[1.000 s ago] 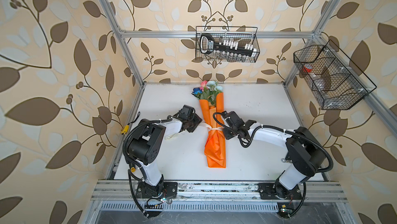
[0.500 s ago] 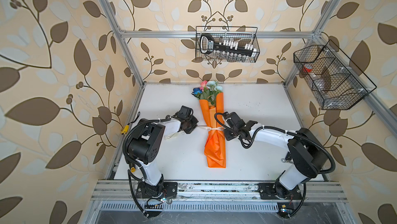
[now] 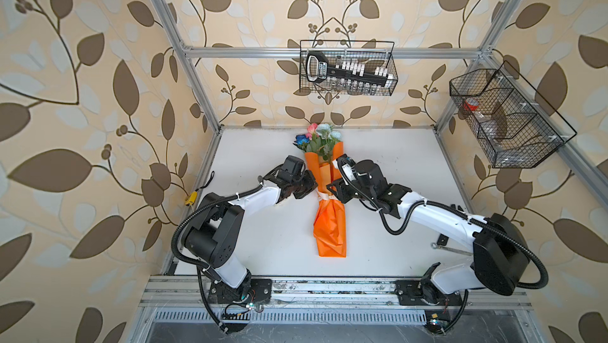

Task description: Tie the bouquet of fake flowers

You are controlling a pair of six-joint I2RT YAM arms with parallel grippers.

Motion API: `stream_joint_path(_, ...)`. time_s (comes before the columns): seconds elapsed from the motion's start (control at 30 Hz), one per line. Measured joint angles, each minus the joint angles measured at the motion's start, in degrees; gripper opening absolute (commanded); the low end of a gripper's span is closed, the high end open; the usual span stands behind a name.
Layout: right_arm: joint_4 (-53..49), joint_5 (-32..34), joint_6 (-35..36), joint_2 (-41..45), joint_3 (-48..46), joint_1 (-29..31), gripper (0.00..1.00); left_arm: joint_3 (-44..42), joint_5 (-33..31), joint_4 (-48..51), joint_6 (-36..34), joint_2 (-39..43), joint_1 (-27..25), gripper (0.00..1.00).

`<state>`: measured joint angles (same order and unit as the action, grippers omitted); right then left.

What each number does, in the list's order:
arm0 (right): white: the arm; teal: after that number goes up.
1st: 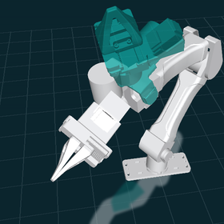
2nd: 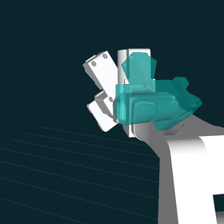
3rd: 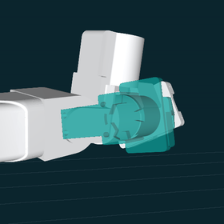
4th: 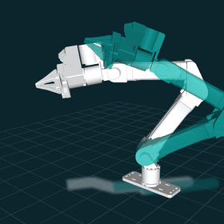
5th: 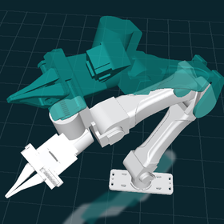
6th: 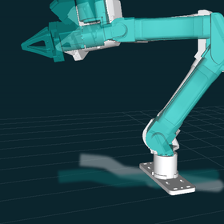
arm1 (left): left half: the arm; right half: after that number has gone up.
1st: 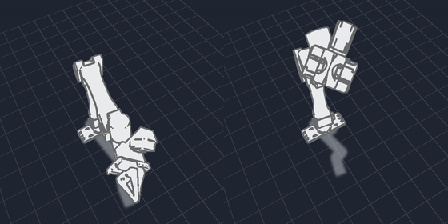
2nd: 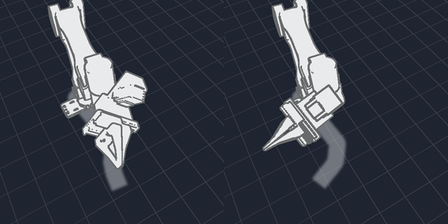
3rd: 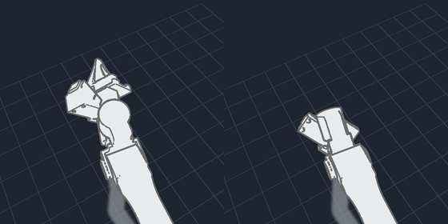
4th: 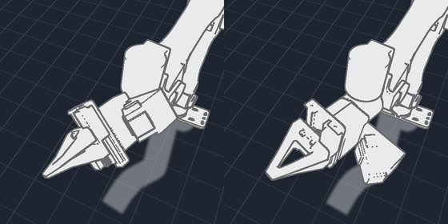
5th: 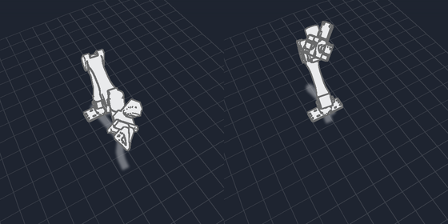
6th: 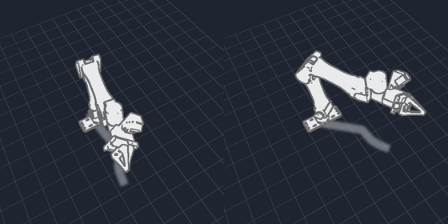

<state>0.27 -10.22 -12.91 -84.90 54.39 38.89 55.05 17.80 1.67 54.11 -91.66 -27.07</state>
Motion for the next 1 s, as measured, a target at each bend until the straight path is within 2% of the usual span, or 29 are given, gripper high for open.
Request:
stream_joint_path(0.13,2.12,-3.5,1.01,-2.58,0.0,0.0,0.46,1.03,0.35,0.79,-0.68,2.27,-0.11,0.0)
stream_joint_path(0.47,4.44,-5.09,2.47,-5.29,0.02,1.77,0.45,1.66,3.32,1.18,-1.29,2.58,-0.26,0.0)
stream_joint_path(0.57,4.98,-4.55,2.69,-6.49,0.13,2.51,0.35,1.68,4.46,1.18,-1.27,2.58,-0.33,0.0)
stream_joint_path(0.67,5.46,-3.21,2.38,-8.02,0.7,2.62,0.15,1.86,5.46,1.22,-1.27,2.58,-0.35,0.0)
stream_joint_path(0.73,5.68,-2.12,1.95,-8.63,1.01,2.6,0.05,1.99,6.01,1.22,-1.27,2.58,-0.35,0.0)
stream_joint_path(0.77,5.86,-1.49,1.57,-8.74,1.01,2.6,0.03,1.99,6.19,1.29,-1.27,2.6,-0.35,0.0)
stream_joint_path(0.83,6.12,-0.13,0.76,-8.81,1.03,2.6,0.05,1.99,6.27,1.7,-1.29,2.75,-0.35,0.0)
stream_joint_path(0.87,6.23,0.52,0.46,-8.83,1.03,2.6,0.1,1.99,6.27,2.03,-1.29,2.89,-0.35,0.0)
stream_joint_path(1.0,6.88,1.53,-0.2,-8.81,1.03,2.6,0.19,1.99,6.27,3.28,-1.42,3.61,-0.35,0.0)
